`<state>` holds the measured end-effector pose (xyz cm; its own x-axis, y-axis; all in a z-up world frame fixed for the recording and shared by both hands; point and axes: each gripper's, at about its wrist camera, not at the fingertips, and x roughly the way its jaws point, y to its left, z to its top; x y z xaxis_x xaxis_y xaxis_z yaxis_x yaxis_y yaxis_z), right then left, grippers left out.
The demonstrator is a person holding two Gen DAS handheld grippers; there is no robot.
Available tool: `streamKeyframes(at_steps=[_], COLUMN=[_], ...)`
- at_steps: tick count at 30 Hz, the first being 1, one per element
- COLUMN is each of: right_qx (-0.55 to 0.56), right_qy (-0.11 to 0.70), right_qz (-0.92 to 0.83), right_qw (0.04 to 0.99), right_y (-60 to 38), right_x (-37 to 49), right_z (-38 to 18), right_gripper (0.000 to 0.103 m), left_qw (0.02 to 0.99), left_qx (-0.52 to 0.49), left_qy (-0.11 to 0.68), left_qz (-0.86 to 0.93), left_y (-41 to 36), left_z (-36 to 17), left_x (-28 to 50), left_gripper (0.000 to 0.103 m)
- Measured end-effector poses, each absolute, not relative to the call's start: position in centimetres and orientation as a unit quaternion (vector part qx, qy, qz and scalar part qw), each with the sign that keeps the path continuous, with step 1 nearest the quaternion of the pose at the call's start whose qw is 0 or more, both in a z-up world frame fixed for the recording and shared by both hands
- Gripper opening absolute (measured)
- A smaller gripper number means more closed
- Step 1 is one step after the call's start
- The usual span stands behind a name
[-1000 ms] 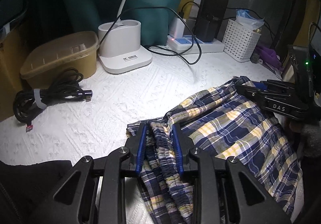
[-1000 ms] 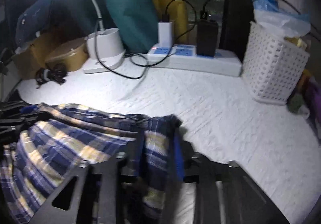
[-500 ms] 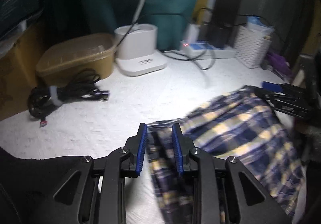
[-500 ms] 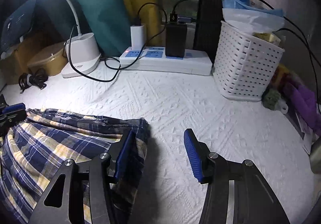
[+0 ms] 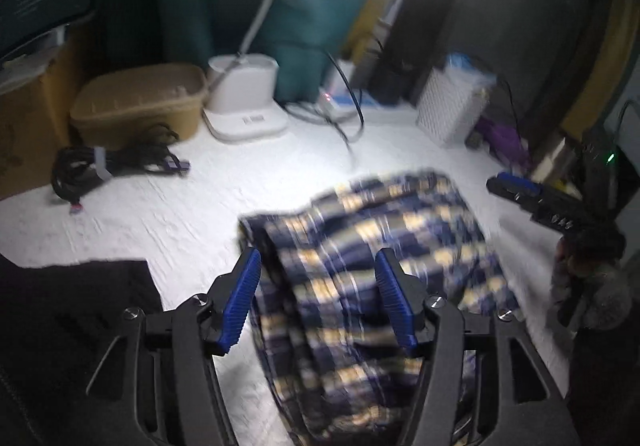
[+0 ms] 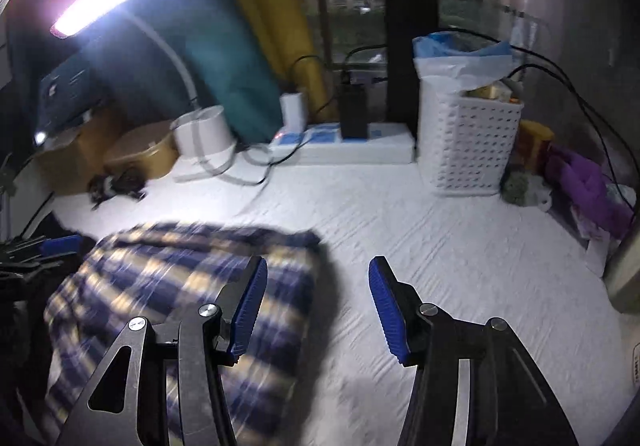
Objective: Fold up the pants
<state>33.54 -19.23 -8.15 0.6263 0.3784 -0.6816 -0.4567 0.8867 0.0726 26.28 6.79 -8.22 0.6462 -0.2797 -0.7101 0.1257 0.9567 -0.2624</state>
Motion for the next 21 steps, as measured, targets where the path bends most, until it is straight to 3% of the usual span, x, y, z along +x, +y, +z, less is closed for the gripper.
streamKeyframes(at_steps=[4, 5, 7, 11, 21], right_qx=[-0.066, -0.071, -0.077, -0.083, -0.086], right_qy=[0.389, 0.396, 0.408, 0.424, 0.421], right_qz=[0.256, 0.261, 0.266, 0.258, 0.249], right_qw=[0.883, 0.877, 0.870, 0.864, 0.868], right_y=[-18.0, -17.7, -17.2, -17.0, -18.7], right_x=[32.1, 31.9, 31.8, 32.1, 32.4], right_z=[-9.8, -10.4, -11.4, -13.5, -12.8], right_gripper=[0.055, 0.055, 0.051, 0.029, 0.009], left_qw=[0.895, 0.896, 0.897, 0.901, 0.907], left_qx=[-0.085, -0.081, -0.074, -0.065, -0.086], left_qy=[0.426, 0.423, 0.420, 0.416, 0.401], left_qz=[-0.104, -0.106, -0.114, -0.108, -0.095], left_y=[5.9, 5.7, 5.3, 5.1, 6.1], left_z=[-9.8, -9.9, -9.9, -9.8, -8.7], left_x=[26.0, 26.0, 25.8, 25.6, 24.3], left_gripper=[0.056, 0.045, 0.034, 0.019, 0.006])
